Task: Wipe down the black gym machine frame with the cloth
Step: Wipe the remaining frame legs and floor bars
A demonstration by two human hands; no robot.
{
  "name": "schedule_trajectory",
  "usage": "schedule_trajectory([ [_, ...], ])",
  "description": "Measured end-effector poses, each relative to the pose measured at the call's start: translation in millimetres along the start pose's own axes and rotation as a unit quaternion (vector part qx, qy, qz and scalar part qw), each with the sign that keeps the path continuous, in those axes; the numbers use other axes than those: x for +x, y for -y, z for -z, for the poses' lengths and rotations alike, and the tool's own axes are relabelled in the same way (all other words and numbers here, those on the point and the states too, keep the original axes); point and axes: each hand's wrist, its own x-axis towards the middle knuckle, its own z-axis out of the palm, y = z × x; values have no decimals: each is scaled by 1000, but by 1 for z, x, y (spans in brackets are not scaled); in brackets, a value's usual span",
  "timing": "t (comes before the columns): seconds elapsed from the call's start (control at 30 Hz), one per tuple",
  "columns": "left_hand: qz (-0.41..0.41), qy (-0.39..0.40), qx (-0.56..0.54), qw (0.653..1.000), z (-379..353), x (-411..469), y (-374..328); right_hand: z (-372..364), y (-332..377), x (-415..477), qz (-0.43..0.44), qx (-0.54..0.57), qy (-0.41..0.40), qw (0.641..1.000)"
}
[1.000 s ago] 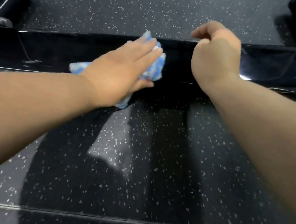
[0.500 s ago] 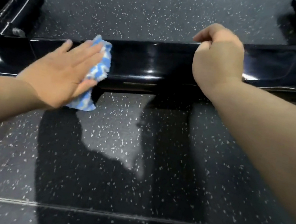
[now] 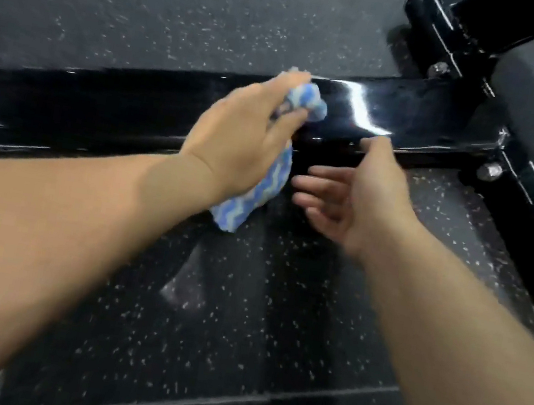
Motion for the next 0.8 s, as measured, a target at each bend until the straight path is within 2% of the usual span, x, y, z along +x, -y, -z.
schedule_trajectory([
  [0.03, 22, -9, -47, 999, -6, 6, -6, 3, -1, -3, -82, 72, 104, 989],
  [0.07, 21, 2, -109, 994, -13, 11, -14, 6, -3, -2, -105, 132, 174, 970],
  [0.1, 19, 22, -172, 985, -16, 13, -20, 1, -4, -4, -94, 180, 205, 958],
  [0.17, -13, 48, -163, 985, -22, 22, -25, -6, -4, -8, -55, 248, 175, 951],
  [0.23, -36, 67, -89, 993, -18, 31, -23, -3, -5, -2, 33, 273, 50, 960],
  [0.27, -17, 56, -32, 998, -13, 37, -20, 8, -4, 7, 123, 226, -48, 965],
  [0.3, 18, 64, 8, 998, -7, 40, -13, 23, -2, 16, 221, 130, -164, 953],
  [0.33, 36, 86, 45, 995, -5, 42, -2, 38, 5, 25, 310, 4, -267, 913],
  [0.37, 39, 124, 81, 988, -4, 40, 3, 53, 12, 35, 362, -140, -326, 862],
  [0.4, 32, 156, 112, 981, -6, 36, 6, 64, 21, 42, 368, -271, -352, 817],
  [0.43, 14, 168, 139, 976, -8, 32, 8, 69, 27, 53, 353, -356, -365, 785],
  [0.5, 13, 148, 148, 978, -12, 32, 8, 57, 33, 63, 372, -437, -370, 731],
  [0.6, -8, 130, 154, 979, -13, 32, 6, 29, 23, 57, 472, -467, -250, 704],
  [0.63, -25, 133, 155, 979, -13, 32, 6, 32, 22, 56, 481, -505, -215, 684],
  [0.7, -17, 143, 157, 977, -13, 30, 7, 56, 38, 64, 451, -565, -230, 651],
  [0.8, 3, 135, 180, 974, -10, 31, 7, 88, 85, 78, 313, -590, -333, 665],
])
